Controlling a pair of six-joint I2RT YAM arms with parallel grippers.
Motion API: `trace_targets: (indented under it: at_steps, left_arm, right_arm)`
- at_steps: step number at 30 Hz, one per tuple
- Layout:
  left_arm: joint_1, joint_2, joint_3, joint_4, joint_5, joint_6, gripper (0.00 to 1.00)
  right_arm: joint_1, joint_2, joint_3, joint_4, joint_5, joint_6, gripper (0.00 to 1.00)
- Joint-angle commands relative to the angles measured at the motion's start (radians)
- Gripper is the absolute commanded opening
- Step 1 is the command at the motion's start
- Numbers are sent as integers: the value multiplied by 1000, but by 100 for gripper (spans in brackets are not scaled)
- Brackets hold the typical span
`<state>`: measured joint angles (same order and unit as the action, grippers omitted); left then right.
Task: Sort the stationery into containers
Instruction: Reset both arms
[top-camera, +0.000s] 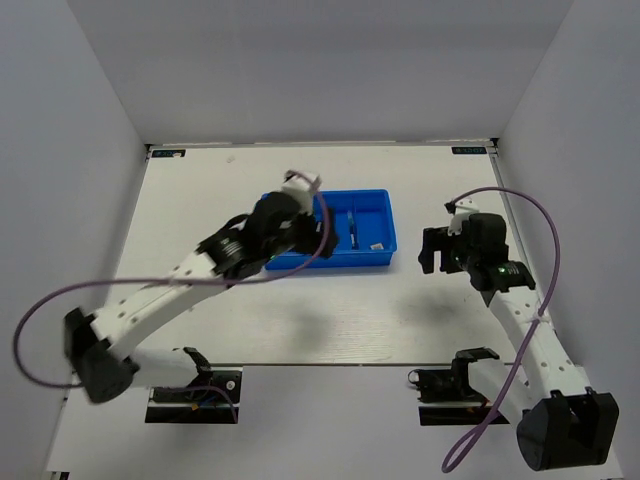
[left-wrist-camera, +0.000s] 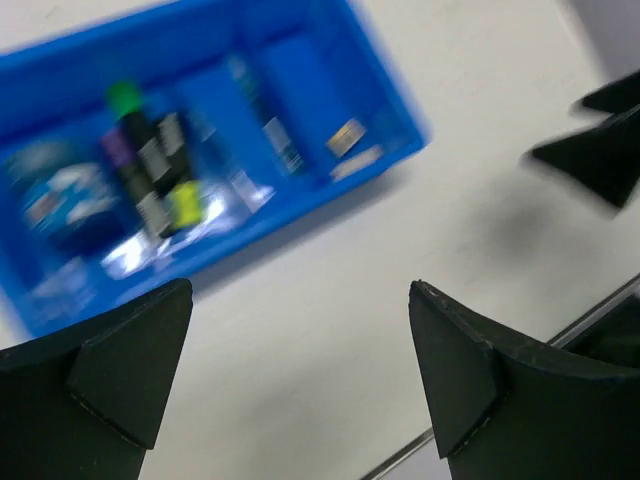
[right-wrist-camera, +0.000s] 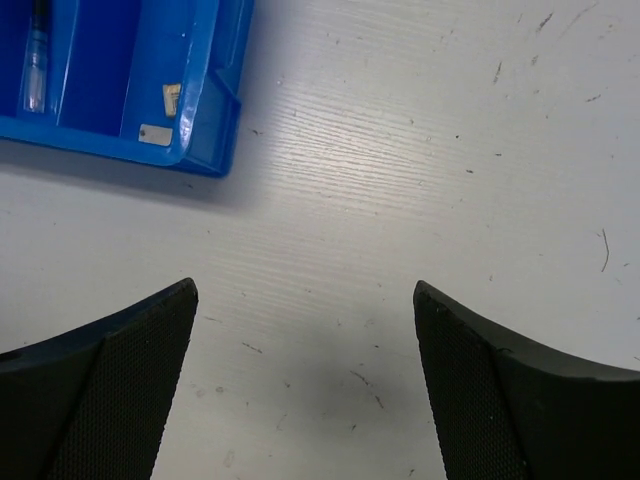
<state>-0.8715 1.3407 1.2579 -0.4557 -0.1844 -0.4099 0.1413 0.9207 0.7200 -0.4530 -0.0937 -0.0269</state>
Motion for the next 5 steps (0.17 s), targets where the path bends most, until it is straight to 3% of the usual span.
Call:
trace_targets:
  at_steps: [1, 2, 5]
  left_arm:
    - [64, -167, -214, -165, -35, 115, 100]
    - [86, -252, -330, -179, -6, 123, 100]
    - [219, -437, -444, -198, 69, 134, 100]
  right_arm:
    - [-3, -54, -19, 57, 20, 45, 90]
    - [-2, -69, -39, 72, -12, 41, 90]
    - [-2, -97, -62, 94, -70, 32, 90]
